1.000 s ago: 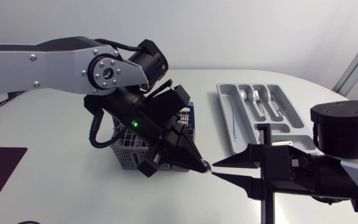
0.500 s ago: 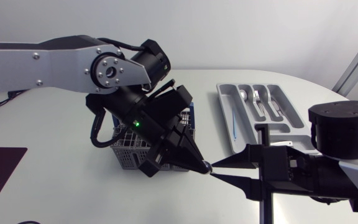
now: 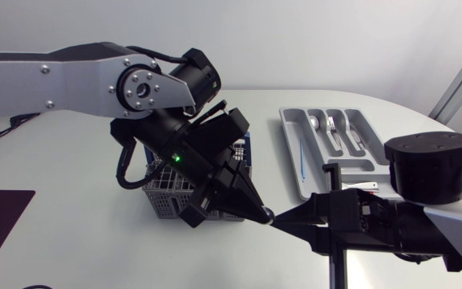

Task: Unload the cutlery basket into the drawer organizer.

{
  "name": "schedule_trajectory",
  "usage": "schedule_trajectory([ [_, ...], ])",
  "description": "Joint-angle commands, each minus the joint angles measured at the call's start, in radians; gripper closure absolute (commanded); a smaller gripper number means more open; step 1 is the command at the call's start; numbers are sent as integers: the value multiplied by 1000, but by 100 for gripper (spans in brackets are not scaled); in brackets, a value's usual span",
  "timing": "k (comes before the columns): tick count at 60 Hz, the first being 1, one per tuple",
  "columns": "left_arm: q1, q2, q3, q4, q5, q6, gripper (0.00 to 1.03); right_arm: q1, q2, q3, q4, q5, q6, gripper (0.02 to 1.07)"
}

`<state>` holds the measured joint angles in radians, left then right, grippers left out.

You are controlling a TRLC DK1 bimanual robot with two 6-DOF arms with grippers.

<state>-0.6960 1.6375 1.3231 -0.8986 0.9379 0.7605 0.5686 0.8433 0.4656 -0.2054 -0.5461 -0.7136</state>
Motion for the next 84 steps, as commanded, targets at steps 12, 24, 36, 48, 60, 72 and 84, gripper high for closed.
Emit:
schedule_trajectory([
  [12,1,25,18,-16,16,30,100,-9,-10,-19,-9,8,16,101],
  [24,7,28,24,-19,18,30,96,-9,-13,-21,-12,8,16,101],
  [36,23,25,31,-20,18,25,3,-13,-13,-30,-15,9,13,101],
  [48,62,4,45,-20,24,14,3,-64,-15,-42,-37,6,-32,101],
  [60,127,-30,48,-20,30,-1,4,-265,-46,-54,-101,-57,-190,101],
  [72,185,-65,36,-20,29,-24,4,-553,-4,-41,-158,-138,-445,101],
  [84,239,-68,39,-17,-34,-86,4,-750,102,-50,-112,-156,-682,101],
])
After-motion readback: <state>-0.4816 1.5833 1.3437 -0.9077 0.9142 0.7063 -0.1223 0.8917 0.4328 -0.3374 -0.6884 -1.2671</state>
